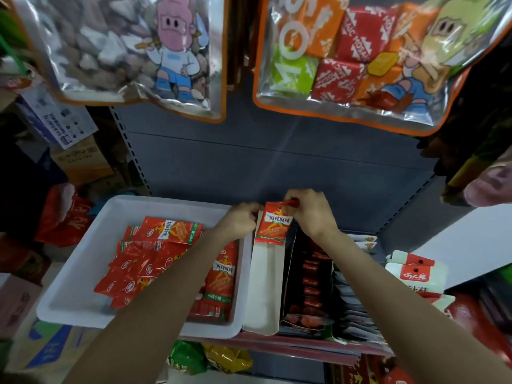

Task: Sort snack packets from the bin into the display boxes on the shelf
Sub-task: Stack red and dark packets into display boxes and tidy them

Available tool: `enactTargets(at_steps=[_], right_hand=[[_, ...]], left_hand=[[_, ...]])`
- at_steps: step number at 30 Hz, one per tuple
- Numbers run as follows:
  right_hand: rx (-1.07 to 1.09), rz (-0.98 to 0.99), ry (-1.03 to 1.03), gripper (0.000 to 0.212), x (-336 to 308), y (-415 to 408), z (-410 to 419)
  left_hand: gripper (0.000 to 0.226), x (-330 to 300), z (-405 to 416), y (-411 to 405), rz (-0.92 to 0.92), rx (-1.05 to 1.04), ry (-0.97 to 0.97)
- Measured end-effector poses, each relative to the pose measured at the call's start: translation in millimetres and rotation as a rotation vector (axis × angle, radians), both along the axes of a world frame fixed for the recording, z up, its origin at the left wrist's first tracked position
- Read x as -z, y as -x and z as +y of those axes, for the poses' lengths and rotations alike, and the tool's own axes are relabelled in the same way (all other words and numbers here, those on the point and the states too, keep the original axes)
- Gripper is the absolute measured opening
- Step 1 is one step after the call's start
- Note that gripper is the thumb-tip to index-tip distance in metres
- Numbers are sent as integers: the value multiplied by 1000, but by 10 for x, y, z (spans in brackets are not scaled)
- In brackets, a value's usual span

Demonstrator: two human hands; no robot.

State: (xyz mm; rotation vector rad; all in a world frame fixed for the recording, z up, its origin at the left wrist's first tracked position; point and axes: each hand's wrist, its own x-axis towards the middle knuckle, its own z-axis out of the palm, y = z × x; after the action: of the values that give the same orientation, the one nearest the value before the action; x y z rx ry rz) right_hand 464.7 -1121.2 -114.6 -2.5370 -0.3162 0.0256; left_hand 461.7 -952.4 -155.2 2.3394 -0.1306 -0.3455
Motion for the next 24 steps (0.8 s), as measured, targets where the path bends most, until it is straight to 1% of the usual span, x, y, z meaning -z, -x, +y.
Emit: enactTargets(at_steps=[2, 4, 6, 9, 11, 13, 15, 17, 19, 21, 22, 24], right_hand=[[-6, -29, 3, 7, 25, 19, 48], [3, -71, 19, 12, 68, 32, 105], [-5, -36, 118, 16, 122, 32, 151], [4, 65, 325, 16, 201, 21, 176], [15, 101, 381, 21, 236, 16, 181], [24, 83, 400, 24, 254, 14, 201], [30, 20, 367, 22, 257, 10, 227], [18, -35, 279, 21, 241, 42, 246], [-10, -78, 188, 27, 213, 142, 311], [-60, -109, 109, 30, 225, 310, 451], [-88, -99, 73, 30, 259, 406, 550], [-133, -19, 16, 32, 370, 577, 788]], left_hand=[[38, 4, 6, -7, 24, -4, 44], [41, 10, 10, -22, 37, -1, 66], [46, 9, 12, -31, 61, -3, 102], [55, 16, 20, -43, 112, -7, 152], [51, 13, 27, -37, 113, -16, 142], [47, 10, 42, -4, 93, -28, 146], [47, 11, 80, 78, 46, -56, 159], [48, 52, 157, 203, -42, -120, 175], [45, 107, 287, 342, -130, -197, 198], [39, 199, 485, 473, -187, -243, 162], [37, 258, 605, 527, -207, -253, 128], [37, 385, 859, 629, -216, -257, 41]])
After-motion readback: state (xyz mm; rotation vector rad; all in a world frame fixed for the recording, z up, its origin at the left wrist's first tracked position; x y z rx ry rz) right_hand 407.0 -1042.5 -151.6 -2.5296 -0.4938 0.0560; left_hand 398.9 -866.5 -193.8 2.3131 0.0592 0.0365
